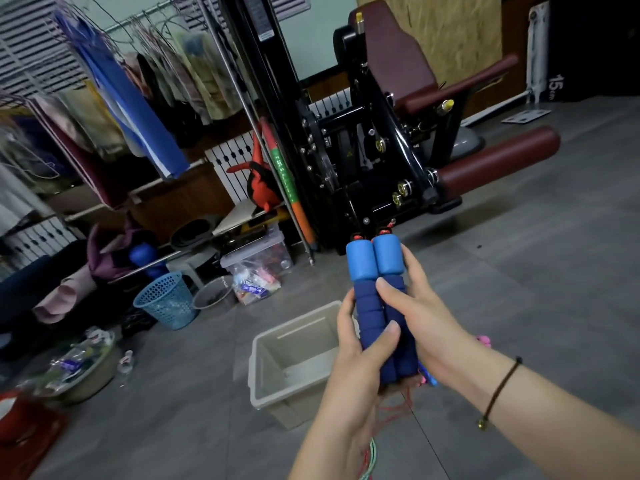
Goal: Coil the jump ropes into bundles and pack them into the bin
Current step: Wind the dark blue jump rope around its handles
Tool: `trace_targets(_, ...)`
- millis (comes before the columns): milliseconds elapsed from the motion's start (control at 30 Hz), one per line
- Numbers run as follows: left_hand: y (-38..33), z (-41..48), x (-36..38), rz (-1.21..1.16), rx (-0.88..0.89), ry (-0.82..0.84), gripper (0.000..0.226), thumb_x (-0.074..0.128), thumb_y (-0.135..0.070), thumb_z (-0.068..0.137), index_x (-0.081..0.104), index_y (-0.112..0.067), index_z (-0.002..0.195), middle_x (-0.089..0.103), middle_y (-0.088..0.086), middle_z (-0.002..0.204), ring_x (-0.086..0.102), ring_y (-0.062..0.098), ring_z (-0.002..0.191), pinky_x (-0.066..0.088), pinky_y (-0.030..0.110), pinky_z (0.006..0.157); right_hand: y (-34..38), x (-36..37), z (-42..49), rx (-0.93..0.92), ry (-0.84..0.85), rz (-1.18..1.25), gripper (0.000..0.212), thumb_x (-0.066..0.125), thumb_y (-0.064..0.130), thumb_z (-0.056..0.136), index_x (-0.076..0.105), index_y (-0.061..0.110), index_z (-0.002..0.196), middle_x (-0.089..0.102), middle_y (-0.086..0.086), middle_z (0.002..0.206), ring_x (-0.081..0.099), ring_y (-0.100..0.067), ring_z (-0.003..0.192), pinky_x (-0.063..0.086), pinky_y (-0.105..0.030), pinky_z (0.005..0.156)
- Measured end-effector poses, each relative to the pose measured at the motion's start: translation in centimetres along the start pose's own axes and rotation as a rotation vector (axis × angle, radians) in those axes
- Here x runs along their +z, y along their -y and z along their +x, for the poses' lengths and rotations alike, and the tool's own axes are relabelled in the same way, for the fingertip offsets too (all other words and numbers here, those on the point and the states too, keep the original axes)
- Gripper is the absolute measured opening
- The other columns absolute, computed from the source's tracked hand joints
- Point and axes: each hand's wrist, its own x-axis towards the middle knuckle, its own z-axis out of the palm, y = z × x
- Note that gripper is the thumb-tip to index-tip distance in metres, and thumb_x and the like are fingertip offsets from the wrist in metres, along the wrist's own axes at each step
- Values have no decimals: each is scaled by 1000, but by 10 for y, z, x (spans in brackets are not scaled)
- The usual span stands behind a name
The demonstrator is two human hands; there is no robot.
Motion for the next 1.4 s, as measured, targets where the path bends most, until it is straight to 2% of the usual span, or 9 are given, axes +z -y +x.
trace_targets(133, -4, 0, -11, 123, 48, -34, 60, 61, -16, 91, 34, -52, 131, 65, -9, 123, 63, 20, 111, 49, 51, 95, -1, 5, 1, 22, 26, 14, 53, 59, 13, 90, 44, 56, 116, 69, 6, 109, 69, -16, 98, 53, -37, 87)
trace_targets(300, -11, -3, -25, 193, 30, 24, 64, 66, -19, 87, 35, -51, 132, 63, -4, 125, 63, 30, 110, 52, 50, 89, 12, 4, 0, 74, 128, -23, 39, 65, 21, 79, 59, 17, 117, 70, -6, 110, 67, -16, 98, 53, -27, 85)
trace_targets(367, -13, -6, -31, 206, 5, 95, 66, 66, -19, 84, 35, -50, 133, 62, -3, 127, 63, 29, 110, 51, 50, 91, 18, 0, -1, 123, 185, 35, 42, 63, 25, 76, 62, 8, 114, 70, -6, 111, 66, -21, 102, 52, -33, 90)
trace_targets(467, -16, -11, -34, 187, -57, 201, 61, 65, -16, 85, 37, -44, 131, 66, 6, 119, 67, 34, 91, 54, 43, 79, 22, -5, -4, 194, 213, 74, 37, 61, 23, 77, 64, 9, 111, 70, -4, 114, 66, -23, 106, 51, -41, 94)
trace_targets(633, -15, -12, -29, 202, -132, 166, 44, 65, -26, 81, 51, -12, 120, 69, 15, 99, 67, 30, 77, 54, 32, 62, 20, -8, -6, 191, 242, 7, 31, 69, 19, 75, 69, 13, 105, 69, -4, 115, 64, -27, 110, 44, -50, 102)
trace_targets(900, -7, -9, -24, 112, -163, 189, 27, 64, -20, 78, 68, -2, 98, 70, 20, 92, 69, 30, 79, 58, 37, 72, 22, -8, -8, 256, 279, -8, 42, 67, 20, 73, 62, 6, 112, 70, -10, 111, 64, -31, 108, 49, -46, 97)
trace_targets(1033, -6, -10, -20, 84, -118, 161, 16, 63, -11, 76, 77, -10, 85, 73, 15, 91, 71, 25, 82, 56, 30, 71, 24, -4, -14, 293, 333, -3, 37, 67, 12, 78, 61, 3, 114, 70, -11, 111, 66, -29, 104, 55, -41, 87)
trace_targets(1300, -6, -7, -17, 119, -114, 149, 22, 66, -11, 75, 72, -7, 96, 71, 18, 100, 68, 31, 94, 55, 38, 84, 29, -6, -12, 297, 334, 68, 42, 66, 16, 81, 57, 2, 120, 69, -16, 112, 69, -28, 96, 57, -41, 83)
trace_targets(1400, -7, -7, -17, 121, -125, 149, 24, 66, -11, 75, 70, -7, 98, 71, 17, 99, 69, 31, 92, 56, 36, 80, 29, -6, -12, 296, 319, 73, 44, 61, 18, 79, 57, 1, 119, 69, -16, 111, 68, -28, 95, 57, -40, 83)
